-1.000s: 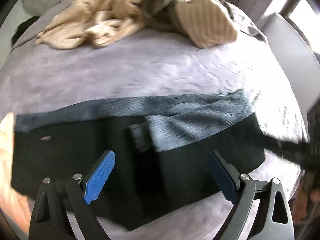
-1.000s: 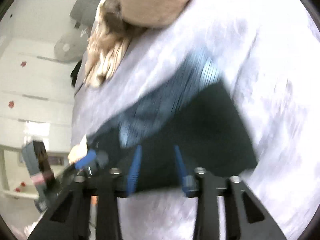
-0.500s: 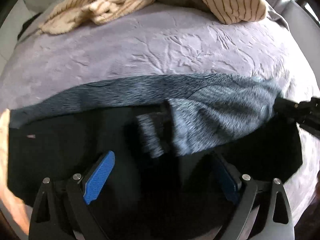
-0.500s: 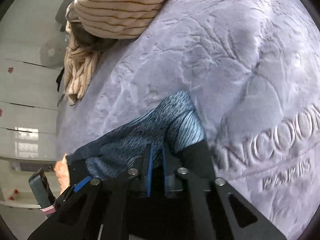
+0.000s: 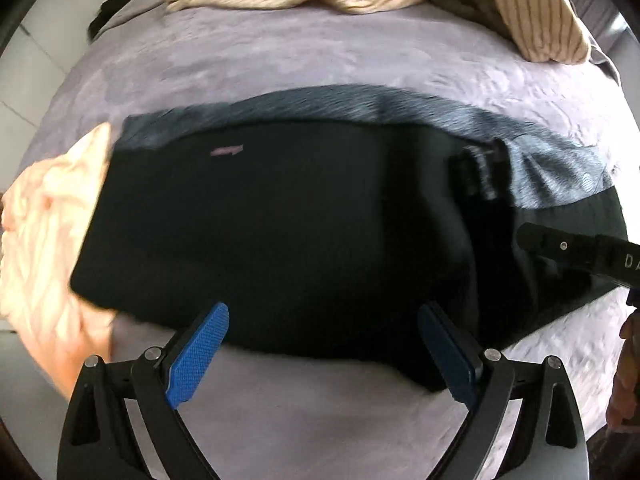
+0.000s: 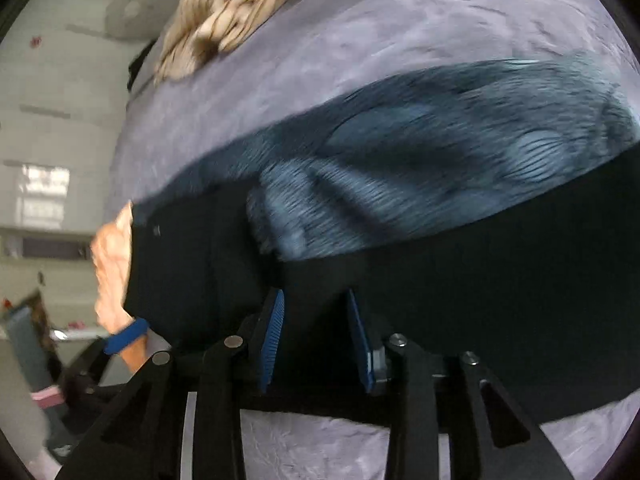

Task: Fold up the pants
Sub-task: 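Release the trousers and hover both grippers over the folded strip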

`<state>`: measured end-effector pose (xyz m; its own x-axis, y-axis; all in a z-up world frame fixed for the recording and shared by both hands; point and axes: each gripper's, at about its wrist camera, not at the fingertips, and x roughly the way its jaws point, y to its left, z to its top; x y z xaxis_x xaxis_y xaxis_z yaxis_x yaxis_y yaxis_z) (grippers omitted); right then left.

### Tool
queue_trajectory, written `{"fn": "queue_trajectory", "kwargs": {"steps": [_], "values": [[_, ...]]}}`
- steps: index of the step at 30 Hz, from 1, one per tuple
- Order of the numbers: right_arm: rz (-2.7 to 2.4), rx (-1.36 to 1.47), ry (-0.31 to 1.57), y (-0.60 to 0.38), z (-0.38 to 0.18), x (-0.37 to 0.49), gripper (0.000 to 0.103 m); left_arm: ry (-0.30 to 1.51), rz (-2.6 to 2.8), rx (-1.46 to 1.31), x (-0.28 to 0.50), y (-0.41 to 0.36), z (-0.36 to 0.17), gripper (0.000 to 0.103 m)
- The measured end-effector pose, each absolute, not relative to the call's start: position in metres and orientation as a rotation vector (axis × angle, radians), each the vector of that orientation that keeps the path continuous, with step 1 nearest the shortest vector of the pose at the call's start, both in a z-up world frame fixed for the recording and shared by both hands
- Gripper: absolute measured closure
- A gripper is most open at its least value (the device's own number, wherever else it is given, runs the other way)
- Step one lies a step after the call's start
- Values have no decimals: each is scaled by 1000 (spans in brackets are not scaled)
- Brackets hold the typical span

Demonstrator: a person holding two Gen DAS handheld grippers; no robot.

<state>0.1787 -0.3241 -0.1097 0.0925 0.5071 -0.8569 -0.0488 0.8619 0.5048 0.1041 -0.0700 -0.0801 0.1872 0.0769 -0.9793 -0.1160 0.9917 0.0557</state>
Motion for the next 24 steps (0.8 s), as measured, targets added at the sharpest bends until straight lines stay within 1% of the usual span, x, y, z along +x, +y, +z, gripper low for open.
{"fn": "queue_trajectory", "kwargs": {"steps": [2, 8, 9, 12, 17, 22, 24], "values": [[438, 328, 1422, -311, -102, 170, 60, 1376, 154, -49, 93, -55, -77, 7], [479, 246, 1465, -293, -81, 149, 59, 1383, 186, -98, 68, -25, -72, 7], [477, 237, 1474, -291, -77, 144, 56, 1381, 188, -106, 66, -21, -71, 7], [461, 227, 1499, -288, -71, 133, 50, 1371, 191, -115, 62, -12, -66, 7], [441, 202, 1553, -280, -70, 111, 47, 1356, 190, -138, 55, 3, -60, 7], [437, 157, 1601, -262, -74, 95, 47, 1362, 179, -163, 49, 11, -60, 7], [442, 131, 1601, -253, -71, 93, 44, 1361, 177, -168, 48, 13, -60, 7]]}}
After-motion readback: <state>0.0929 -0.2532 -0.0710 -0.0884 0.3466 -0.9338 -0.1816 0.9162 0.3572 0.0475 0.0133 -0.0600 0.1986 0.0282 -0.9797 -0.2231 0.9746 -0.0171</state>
